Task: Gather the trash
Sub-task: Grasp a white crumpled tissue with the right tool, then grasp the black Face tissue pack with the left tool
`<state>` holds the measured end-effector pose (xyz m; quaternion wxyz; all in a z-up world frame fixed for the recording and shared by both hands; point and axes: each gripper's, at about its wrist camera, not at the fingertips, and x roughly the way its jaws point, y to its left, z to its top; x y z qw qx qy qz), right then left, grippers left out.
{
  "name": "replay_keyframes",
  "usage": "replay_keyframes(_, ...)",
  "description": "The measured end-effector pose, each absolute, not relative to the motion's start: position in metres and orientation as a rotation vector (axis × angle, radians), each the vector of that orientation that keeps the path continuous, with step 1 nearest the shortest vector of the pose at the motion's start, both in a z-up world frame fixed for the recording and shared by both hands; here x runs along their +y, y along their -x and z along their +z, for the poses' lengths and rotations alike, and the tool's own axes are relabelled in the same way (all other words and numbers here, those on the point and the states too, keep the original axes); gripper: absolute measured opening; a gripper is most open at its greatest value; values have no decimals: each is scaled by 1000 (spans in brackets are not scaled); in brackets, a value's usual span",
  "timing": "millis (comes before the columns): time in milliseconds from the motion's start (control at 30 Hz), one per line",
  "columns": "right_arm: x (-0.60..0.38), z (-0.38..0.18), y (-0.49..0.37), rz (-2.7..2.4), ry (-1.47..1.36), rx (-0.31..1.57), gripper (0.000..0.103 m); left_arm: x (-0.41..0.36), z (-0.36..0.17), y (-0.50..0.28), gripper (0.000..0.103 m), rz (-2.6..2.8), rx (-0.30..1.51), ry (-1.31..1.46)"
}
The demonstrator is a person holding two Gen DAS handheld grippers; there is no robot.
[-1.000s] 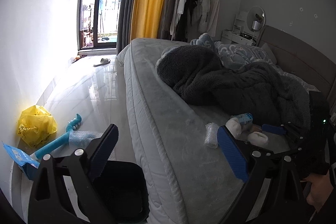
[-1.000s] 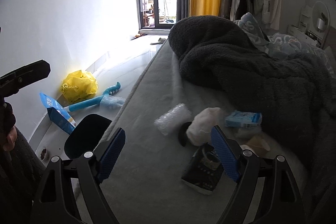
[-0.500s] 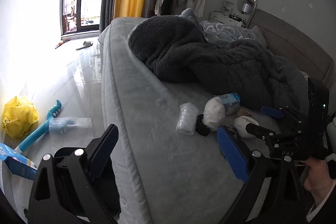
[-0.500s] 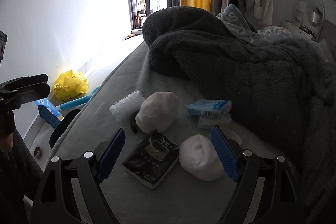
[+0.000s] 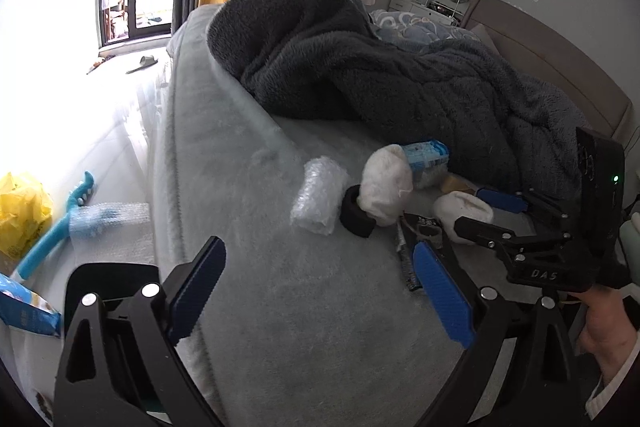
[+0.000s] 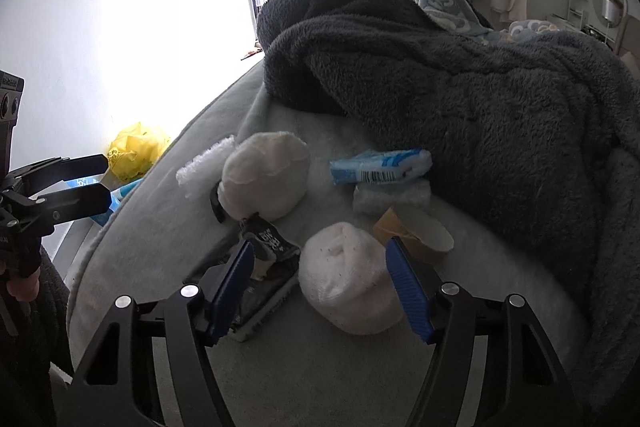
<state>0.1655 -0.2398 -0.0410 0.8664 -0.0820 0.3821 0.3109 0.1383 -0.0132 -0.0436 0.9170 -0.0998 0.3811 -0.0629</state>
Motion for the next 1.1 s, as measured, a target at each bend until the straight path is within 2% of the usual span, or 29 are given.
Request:
replay_keyframes(333,-254,-57,-171,634,181,843,51,-46,-55,-144,96,-205,793,178)
replay_keyframes(500,-258,-60,-169,629,193,850,39,-68,-62,-146,96,-240,803,134)
replay_keyframes(1100,-299,-30,-150,659,-26,805,38,-113,-94,-165,97,-200,842,70)
